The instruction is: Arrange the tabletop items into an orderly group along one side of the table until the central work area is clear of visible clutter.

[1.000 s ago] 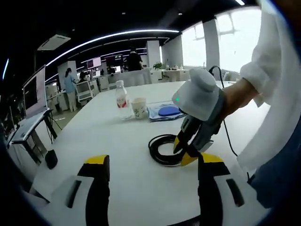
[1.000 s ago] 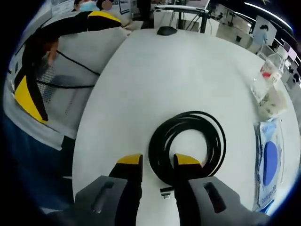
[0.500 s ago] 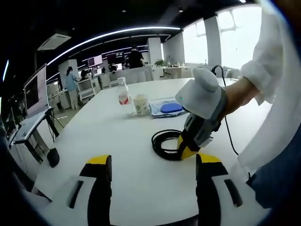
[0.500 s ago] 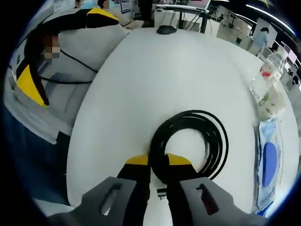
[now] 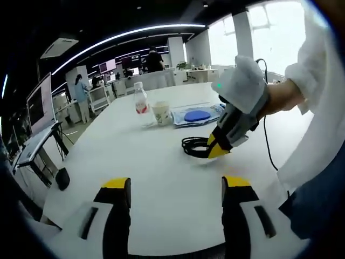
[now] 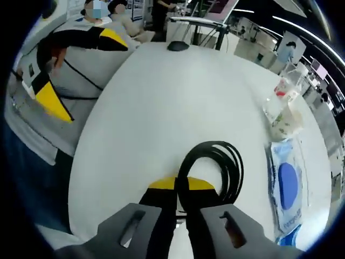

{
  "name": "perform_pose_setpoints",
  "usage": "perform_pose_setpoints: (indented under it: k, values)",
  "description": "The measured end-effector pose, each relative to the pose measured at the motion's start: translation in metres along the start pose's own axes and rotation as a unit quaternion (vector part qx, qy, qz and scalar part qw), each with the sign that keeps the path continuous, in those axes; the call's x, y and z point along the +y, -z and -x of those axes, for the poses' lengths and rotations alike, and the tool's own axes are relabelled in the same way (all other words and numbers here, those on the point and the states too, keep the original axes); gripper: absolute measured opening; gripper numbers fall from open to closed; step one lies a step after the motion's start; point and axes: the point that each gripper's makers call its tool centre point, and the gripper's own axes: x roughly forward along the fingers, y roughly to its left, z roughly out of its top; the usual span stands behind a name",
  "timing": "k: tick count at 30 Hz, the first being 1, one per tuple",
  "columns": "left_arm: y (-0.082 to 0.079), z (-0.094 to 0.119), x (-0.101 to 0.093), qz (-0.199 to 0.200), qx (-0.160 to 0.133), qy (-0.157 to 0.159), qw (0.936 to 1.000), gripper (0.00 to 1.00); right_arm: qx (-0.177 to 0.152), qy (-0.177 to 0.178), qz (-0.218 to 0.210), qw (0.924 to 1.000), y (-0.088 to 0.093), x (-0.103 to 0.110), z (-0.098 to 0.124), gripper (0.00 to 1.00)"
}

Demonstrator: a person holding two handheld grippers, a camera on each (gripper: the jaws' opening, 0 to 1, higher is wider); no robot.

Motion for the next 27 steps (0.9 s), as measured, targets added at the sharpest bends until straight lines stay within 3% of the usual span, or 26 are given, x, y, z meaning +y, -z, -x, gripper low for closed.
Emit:
perform_pose_setpoints:
  k: [10,16,21,27]
  values:
    - [0.002,0.000,0.000,-0.005,0.005,0.000,1.0000,0.69,-0.022,0.088,-0.060,0.9940,0.025,-0.053,0.060,0.00]
    - [0.003,-0.001,-0.001,-0.013,0.008,0.001,0.9999,0.68,-0.010,0.139,-0.067,0.9880,0.051,-0.084,0.095,0.00]
    - [0.006,-0.001,0.000,-0.018,0.014,-0.001,0.9997,0.67,0.005,0.167,-0.095,0.9814,0.079,-0.103,0.114,0.00]
    - [0.010,-0.002,-0.001,-0.028,0.028,-0.001,0.9992,0.65,0.022,0.180,-0.115,0.9766,0.106,-0.111,0.123,0.00]
